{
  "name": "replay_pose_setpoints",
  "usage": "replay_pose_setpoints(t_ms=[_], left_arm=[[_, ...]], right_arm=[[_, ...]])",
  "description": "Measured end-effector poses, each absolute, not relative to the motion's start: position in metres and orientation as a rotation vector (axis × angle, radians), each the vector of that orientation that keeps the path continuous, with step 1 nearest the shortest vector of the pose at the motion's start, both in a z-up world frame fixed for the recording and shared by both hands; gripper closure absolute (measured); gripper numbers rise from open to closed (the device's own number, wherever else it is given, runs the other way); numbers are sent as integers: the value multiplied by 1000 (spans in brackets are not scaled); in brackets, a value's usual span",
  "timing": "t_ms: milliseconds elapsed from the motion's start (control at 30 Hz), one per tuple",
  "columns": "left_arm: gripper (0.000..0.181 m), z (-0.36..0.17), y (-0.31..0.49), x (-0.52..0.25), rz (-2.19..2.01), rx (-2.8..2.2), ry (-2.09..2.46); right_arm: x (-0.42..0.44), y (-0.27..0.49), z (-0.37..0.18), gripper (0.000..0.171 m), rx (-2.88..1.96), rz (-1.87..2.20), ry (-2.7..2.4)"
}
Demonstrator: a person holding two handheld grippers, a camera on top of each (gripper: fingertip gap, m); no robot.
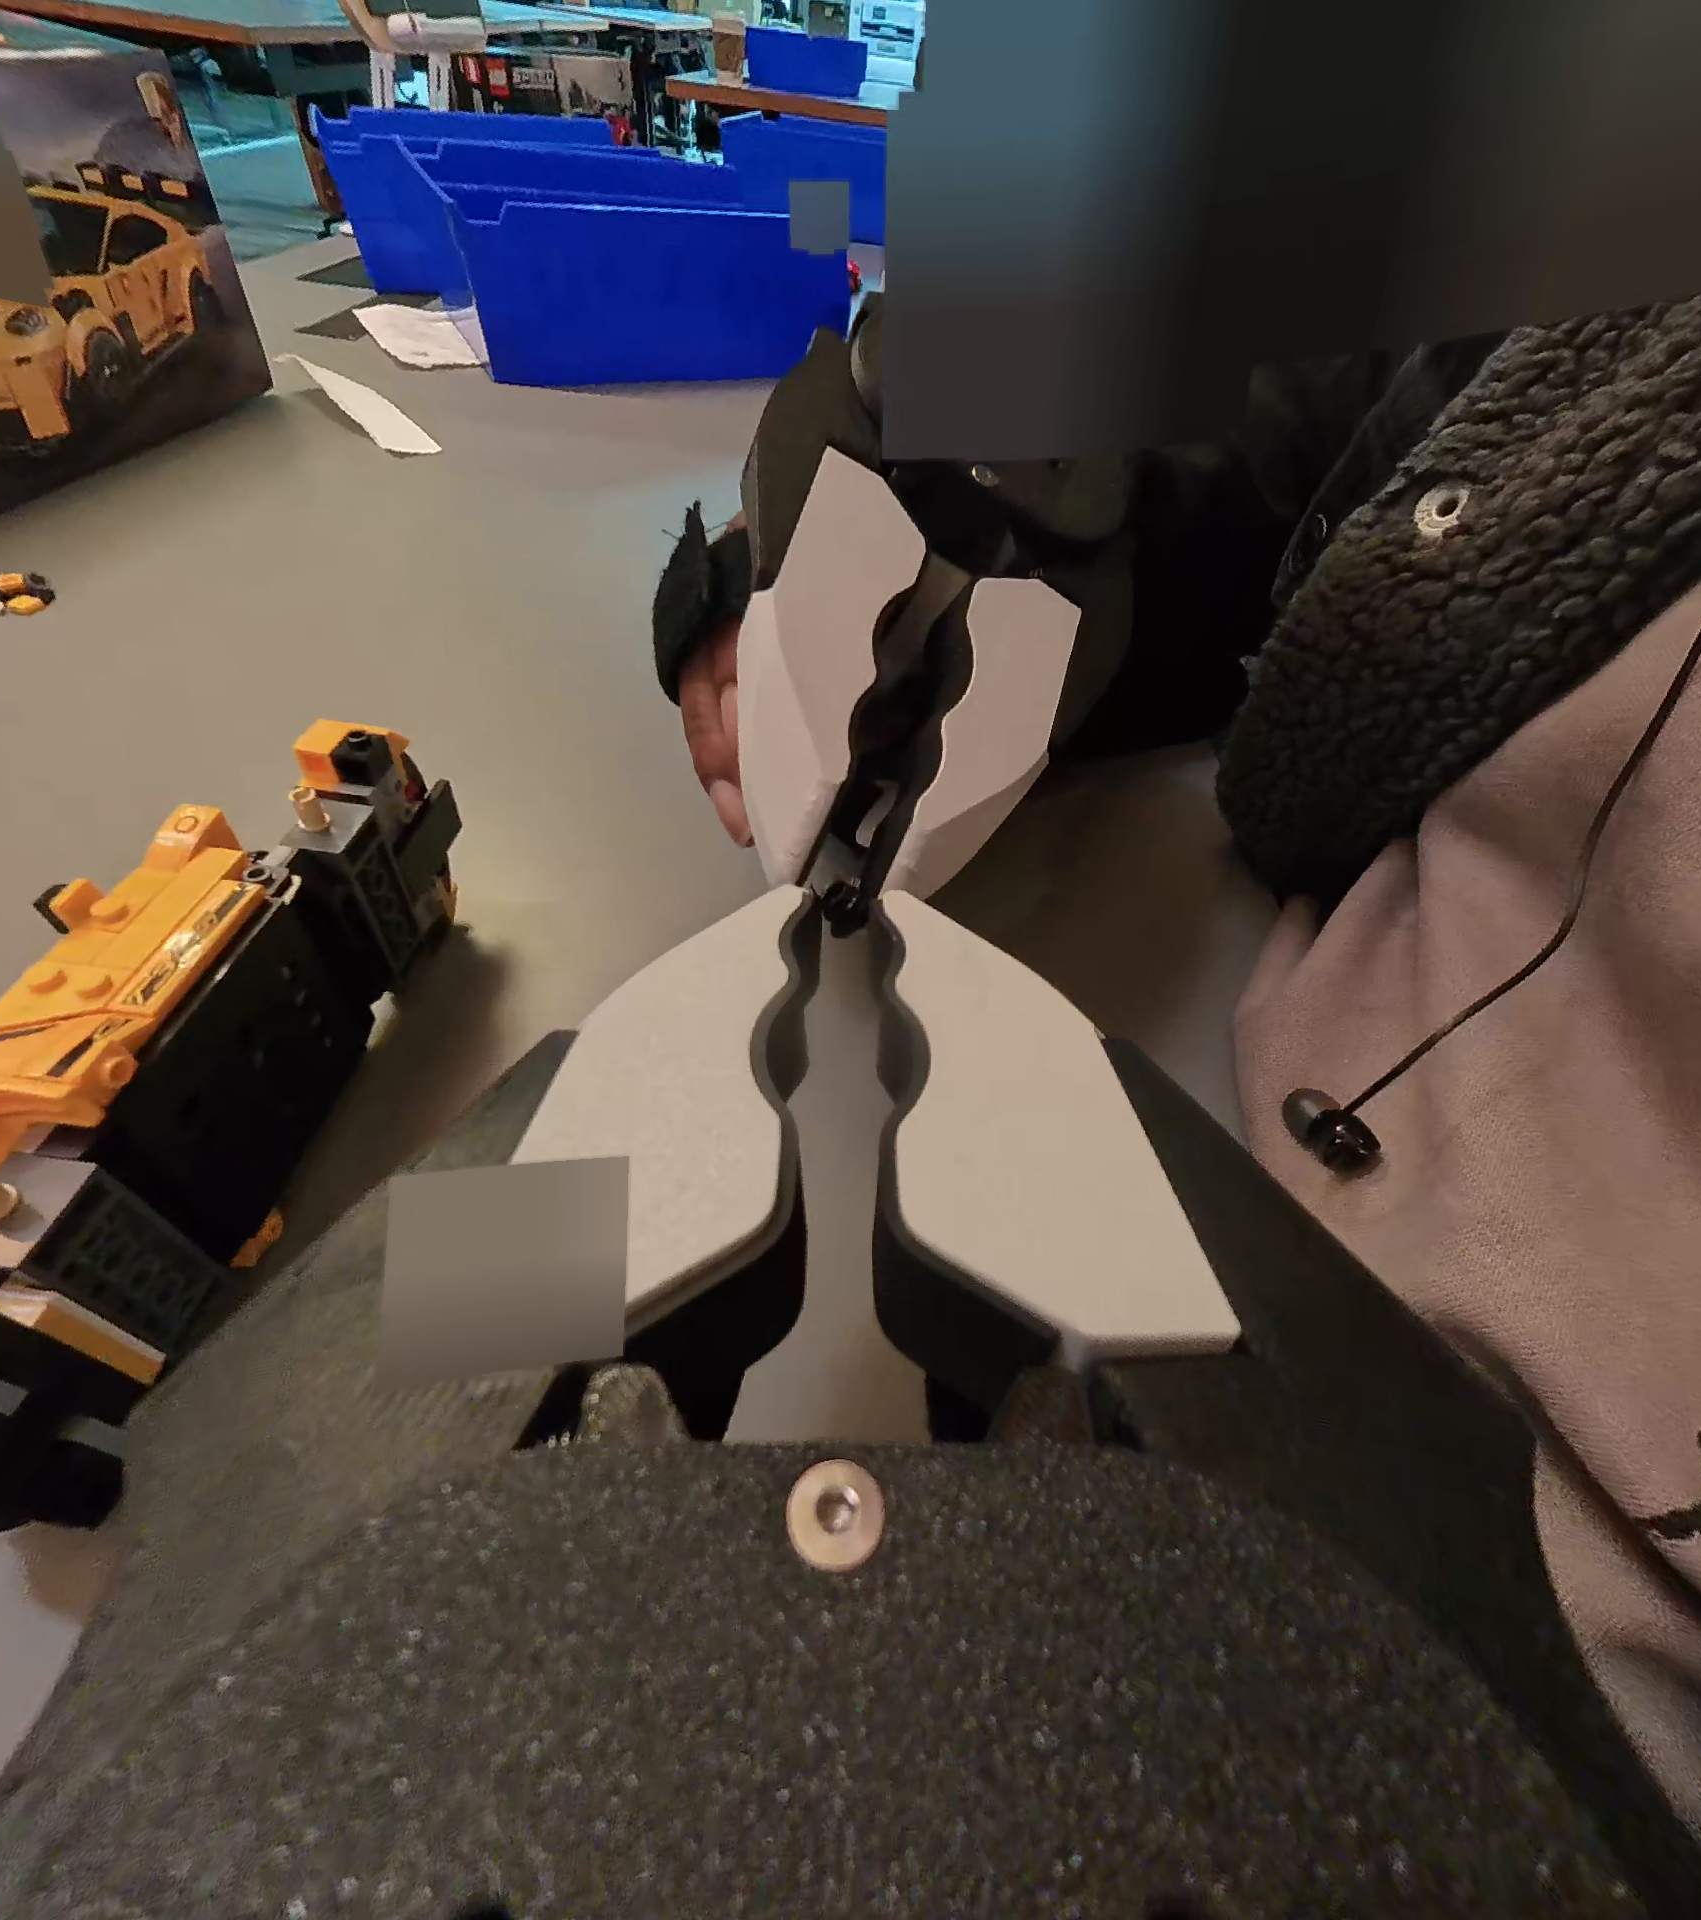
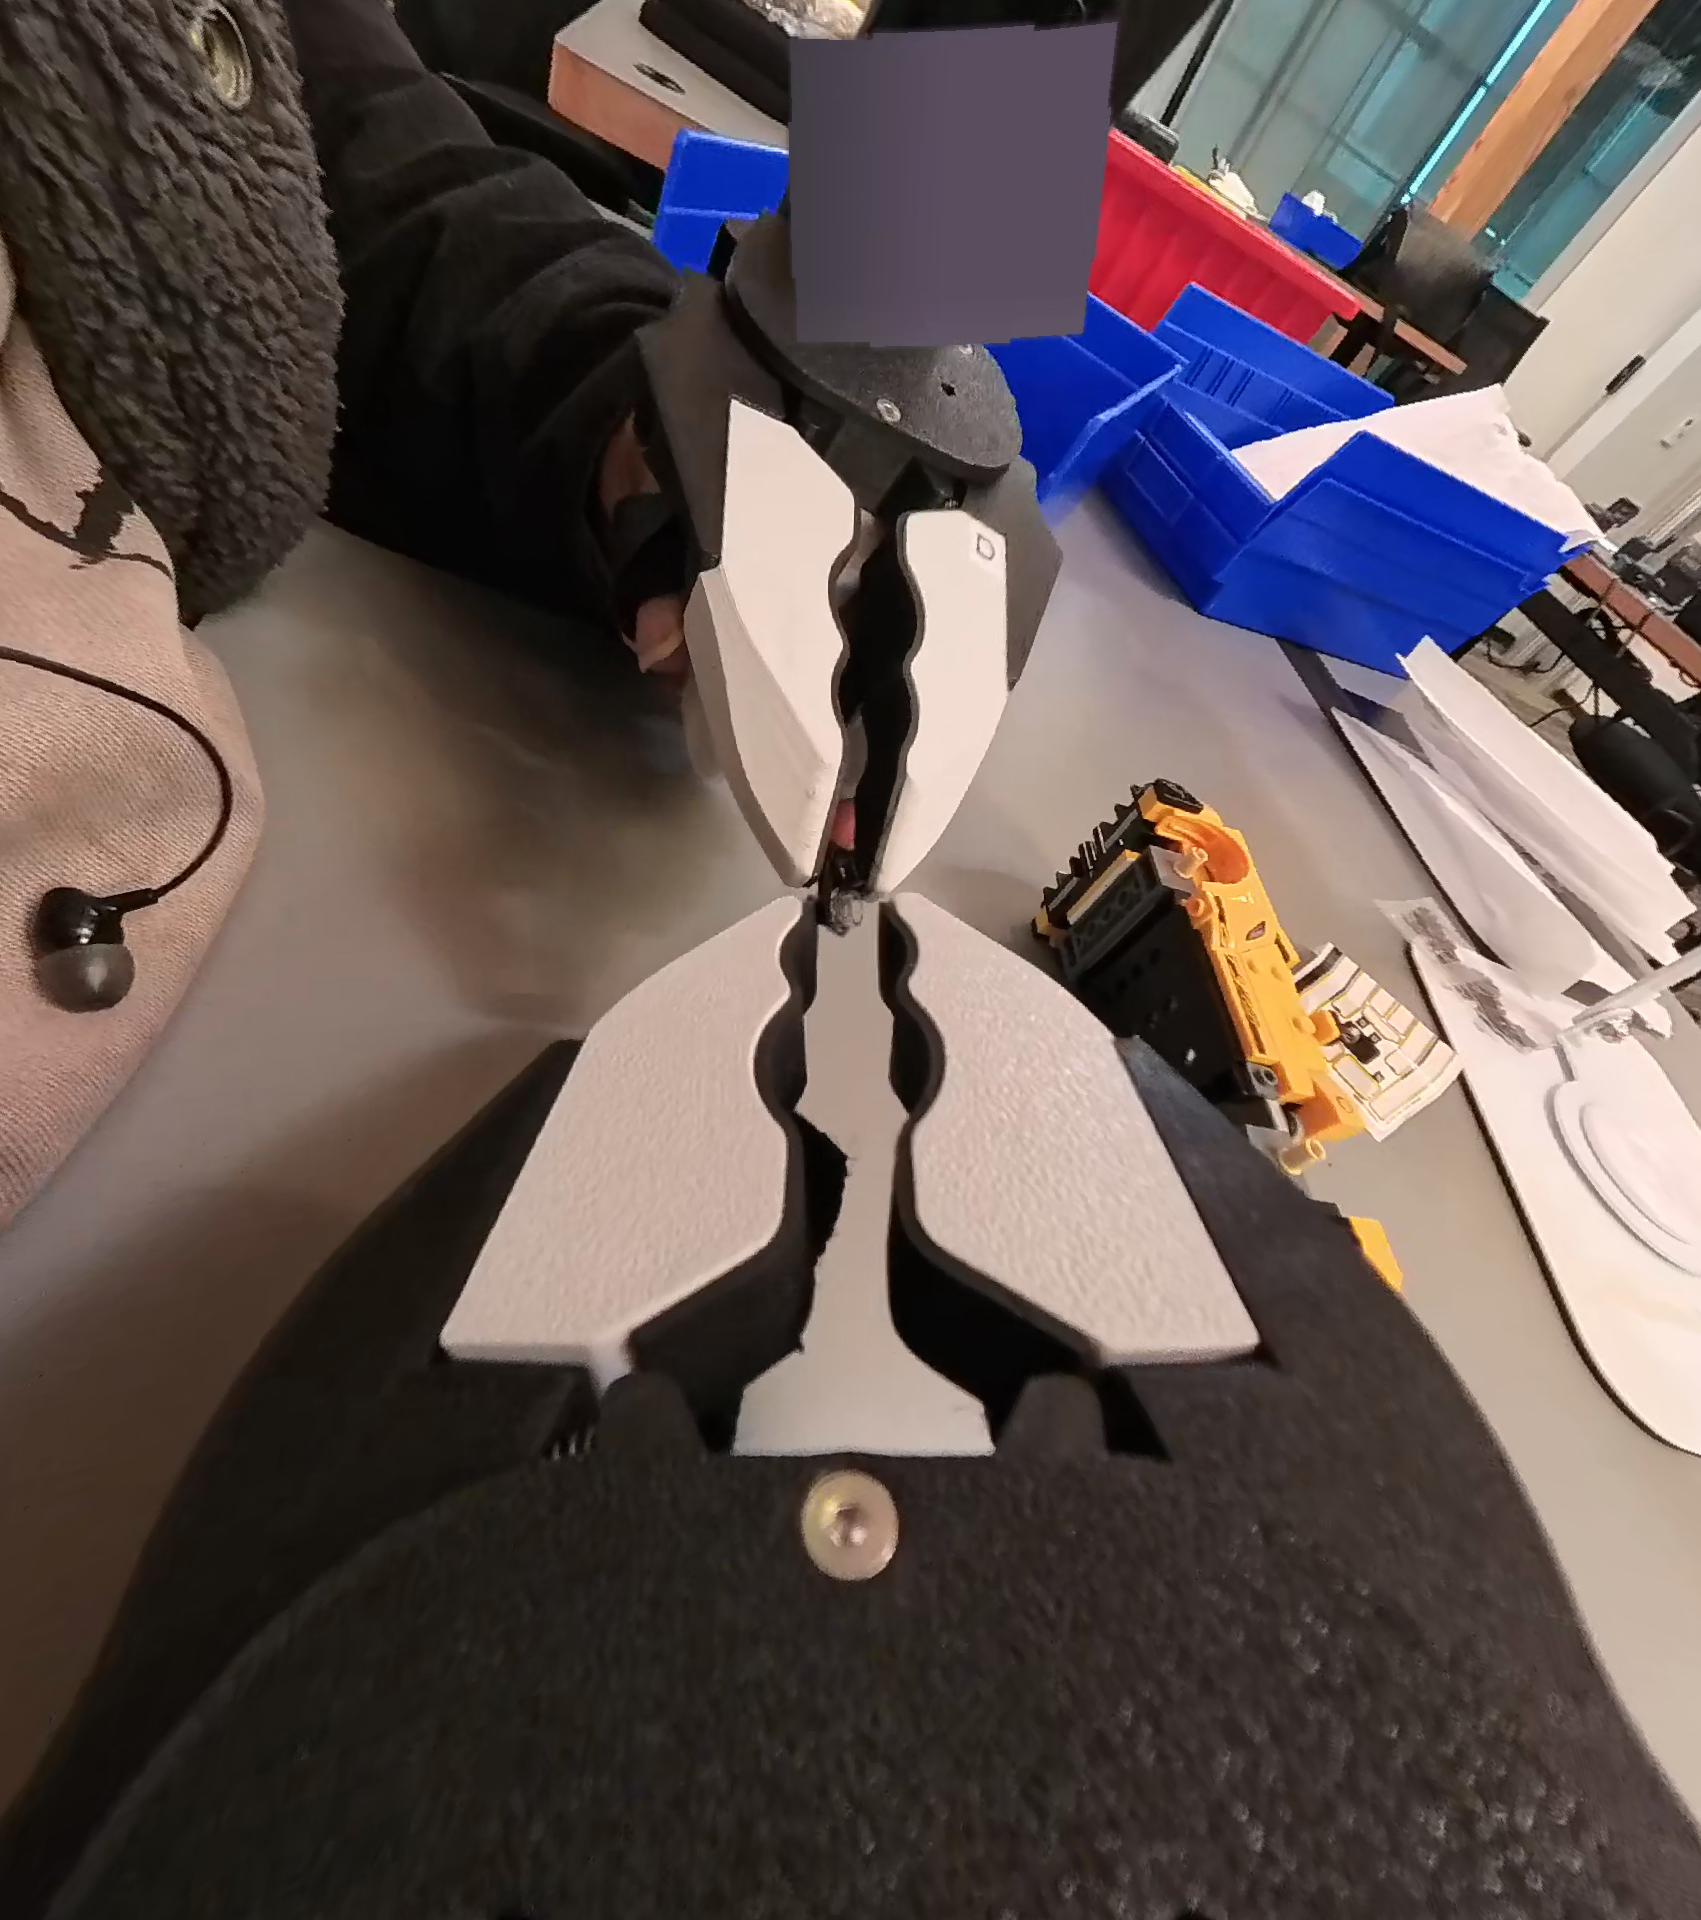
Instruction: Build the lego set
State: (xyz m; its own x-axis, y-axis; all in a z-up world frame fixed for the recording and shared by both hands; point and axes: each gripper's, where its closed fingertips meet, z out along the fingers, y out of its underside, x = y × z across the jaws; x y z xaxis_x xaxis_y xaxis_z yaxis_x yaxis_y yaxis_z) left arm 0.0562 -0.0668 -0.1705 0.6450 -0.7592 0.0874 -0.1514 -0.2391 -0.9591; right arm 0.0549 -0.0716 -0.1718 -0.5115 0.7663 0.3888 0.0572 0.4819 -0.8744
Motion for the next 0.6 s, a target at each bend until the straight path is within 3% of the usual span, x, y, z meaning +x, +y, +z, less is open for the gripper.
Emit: replay_pose_setpoints(t_ms=[400, 600], left_arm=[[166, -165, -68, 58, -747, -1734, 704], [173, -167, -68, 58, -835, -1784, 649]], right_arm=[[55, -71, -168, 165, -499, 856, -1875], [54, -69, -164, 165, -484, 842, -1843]])
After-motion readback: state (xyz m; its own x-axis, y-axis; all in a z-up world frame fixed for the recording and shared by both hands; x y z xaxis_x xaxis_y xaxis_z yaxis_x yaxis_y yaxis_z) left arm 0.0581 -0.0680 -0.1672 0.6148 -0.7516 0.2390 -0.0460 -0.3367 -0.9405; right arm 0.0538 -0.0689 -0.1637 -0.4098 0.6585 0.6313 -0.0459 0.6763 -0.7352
